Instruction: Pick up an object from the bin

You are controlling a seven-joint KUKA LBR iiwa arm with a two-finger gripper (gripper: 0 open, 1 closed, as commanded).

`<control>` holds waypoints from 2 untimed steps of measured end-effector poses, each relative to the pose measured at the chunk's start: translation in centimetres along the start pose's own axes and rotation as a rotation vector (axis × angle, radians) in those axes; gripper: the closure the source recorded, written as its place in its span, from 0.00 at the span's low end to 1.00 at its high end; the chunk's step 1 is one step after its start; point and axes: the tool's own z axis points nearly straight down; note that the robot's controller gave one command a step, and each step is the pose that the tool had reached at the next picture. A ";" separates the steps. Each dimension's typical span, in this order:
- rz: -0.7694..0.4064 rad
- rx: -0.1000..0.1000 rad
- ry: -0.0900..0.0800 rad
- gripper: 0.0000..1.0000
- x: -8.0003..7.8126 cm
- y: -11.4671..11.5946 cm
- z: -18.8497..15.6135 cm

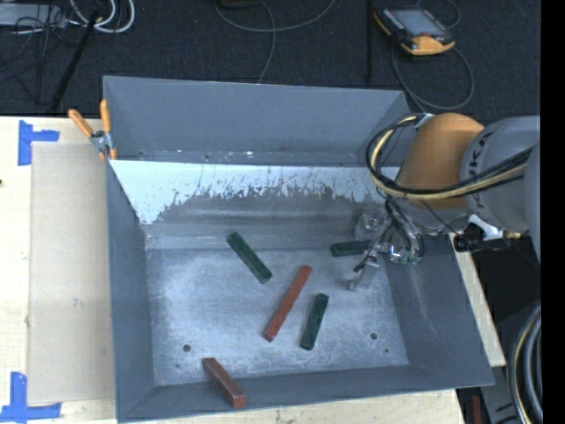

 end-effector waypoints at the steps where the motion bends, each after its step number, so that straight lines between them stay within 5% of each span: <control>1: -0.006 0.001 -0.001 0.00 -0.1 0.1 -0.1; 2: -0.012 0.001 -0.001 0.00 -0.2 0.2 -0.1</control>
Offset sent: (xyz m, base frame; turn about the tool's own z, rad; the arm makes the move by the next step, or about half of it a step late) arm 0.0000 0.0000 0.0000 0.0000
